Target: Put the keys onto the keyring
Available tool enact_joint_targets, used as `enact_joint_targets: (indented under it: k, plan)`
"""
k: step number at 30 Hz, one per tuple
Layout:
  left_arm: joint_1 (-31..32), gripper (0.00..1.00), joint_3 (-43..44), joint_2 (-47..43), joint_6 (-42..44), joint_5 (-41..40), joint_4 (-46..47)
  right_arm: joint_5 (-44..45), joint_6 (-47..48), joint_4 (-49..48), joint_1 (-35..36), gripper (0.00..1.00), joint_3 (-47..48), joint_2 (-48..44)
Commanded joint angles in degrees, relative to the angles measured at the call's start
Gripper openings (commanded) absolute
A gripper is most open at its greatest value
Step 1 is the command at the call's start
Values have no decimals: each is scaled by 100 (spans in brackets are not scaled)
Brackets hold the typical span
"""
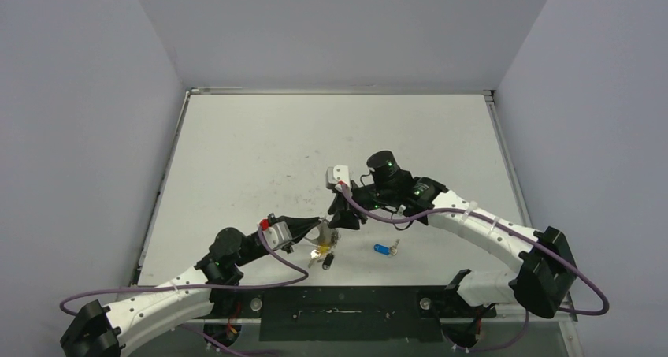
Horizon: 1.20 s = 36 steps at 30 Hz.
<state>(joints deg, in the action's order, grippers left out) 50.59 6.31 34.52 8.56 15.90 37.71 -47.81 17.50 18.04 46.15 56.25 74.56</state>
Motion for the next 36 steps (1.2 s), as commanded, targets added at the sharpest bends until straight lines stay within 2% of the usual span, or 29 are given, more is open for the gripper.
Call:
enact_joint_targets:
  k: [1, 6, 16, 23, 36]
  plan:
    - [15, 0, 55, -35, -59, 84, 479, -328, 419, -1052, -36, 36, -422, -390]
    - [13, 0, 63, -9, -60, 111, 481, -308, 434, -1447, -35, 29, -619, -519]
    - [15, 0, 81, 23, -61, 166, 456, -451, 403, -1757, -45, 29, -600, -423]
    - [10, 0, 81, 2, -59, 168, 441, -648, 550, -1644, -44, 13, -554, -289]
    - [17, 0, 99, -16, -41, 150, 434, -842, 946, -1184, -97, 13, -567, -197]
